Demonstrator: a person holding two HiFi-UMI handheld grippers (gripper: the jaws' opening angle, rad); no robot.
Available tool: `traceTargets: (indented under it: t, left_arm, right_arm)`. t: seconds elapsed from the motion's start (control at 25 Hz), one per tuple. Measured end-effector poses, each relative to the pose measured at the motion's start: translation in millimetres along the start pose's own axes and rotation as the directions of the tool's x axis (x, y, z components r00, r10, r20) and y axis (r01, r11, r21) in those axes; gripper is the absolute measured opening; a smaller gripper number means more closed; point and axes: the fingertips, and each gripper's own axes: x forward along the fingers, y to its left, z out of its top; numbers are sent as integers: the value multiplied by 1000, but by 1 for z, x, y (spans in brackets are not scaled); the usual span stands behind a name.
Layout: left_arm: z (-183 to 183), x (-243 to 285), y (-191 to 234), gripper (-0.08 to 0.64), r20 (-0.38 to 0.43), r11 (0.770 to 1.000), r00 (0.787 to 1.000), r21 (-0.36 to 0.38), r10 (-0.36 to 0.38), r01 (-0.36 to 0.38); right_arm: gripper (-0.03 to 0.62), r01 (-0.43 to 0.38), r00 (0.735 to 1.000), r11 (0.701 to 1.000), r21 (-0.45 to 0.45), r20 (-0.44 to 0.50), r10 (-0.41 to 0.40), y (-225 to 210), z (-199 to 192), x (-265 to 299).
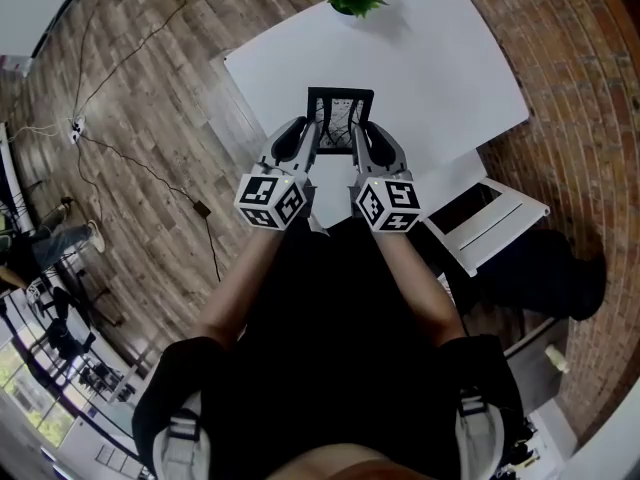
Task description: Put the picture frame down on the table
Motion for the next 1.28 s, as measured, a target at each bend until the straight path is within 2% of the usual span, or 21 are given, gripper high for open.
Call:
traceTargets:
  t: [0.28, 0.44, 0.76, 1.28]
  left_arm:
    - [-9, 28, 29, 78, -55, 999, 998, -26, -31, 29]
    - [-20, 36, 42, 78, -98, 997, 994, -68, -54, 48]
    - [-40, 61, 67, 78, -196, 995, 977, -73, -84, 71]
    - [-81, 96, 108, 78, -287, 997, 956, -55, -66, 52]
  right_arm:
    - [66, 61, 998, 998, 32, -22, -60, -9, -14, 30]
    - [65, 102, 994, 993, 61, -48, -99, -15, -27, 41]
    - [66, 183, 980, 980, 82, -94, -175, -27, -43, 66]
    - [64, 236, 959, 971, 25, -170, -229, -48, -82, 109]
